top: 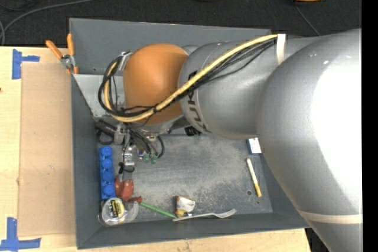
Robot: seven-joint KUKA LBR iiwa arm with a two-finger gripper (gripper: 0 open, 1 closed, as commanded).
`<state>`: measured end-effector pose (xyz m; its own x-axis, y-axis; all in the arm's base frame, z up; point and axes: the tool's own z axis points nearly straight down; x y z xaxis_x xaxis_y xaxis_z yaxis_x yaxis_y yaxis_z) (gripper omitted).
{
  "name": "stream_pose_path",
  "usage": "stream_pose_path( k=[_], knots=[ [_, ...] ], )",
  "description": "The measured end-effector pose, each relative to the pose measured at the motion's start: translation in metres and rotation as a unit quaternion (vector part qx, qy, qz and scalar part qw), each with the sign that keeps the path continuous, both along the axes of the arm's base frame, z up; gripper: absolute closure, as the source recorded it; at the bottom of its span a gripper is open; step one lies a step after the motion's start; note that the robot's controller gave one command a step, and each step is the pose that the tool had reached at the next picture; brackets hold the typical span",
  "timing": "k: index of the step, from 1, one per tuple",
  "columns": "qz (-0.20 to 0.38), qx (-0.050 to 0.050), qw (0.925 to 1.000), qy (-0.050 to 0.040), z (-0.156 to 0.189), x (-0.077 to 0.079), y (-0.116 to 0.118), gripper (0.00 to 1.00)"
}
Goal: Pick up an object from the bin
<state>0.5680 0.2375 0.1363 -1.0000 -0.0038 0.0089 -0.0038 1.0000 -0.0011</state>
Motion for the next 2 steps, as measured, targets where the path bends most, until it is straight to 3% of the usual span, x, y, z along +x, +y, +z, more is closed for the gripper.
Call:
stream_pose_path(
  k=[1, 2],
  knots=[
    [-0.003, 0.001, 1.0, -0.0035, 0.005, 0.002, -0.001, 0.0],
    [-0.116, -0.001, 0.9932, -0.0053, -0.061, 0.052, -0.003, 0.0]
  ],
)
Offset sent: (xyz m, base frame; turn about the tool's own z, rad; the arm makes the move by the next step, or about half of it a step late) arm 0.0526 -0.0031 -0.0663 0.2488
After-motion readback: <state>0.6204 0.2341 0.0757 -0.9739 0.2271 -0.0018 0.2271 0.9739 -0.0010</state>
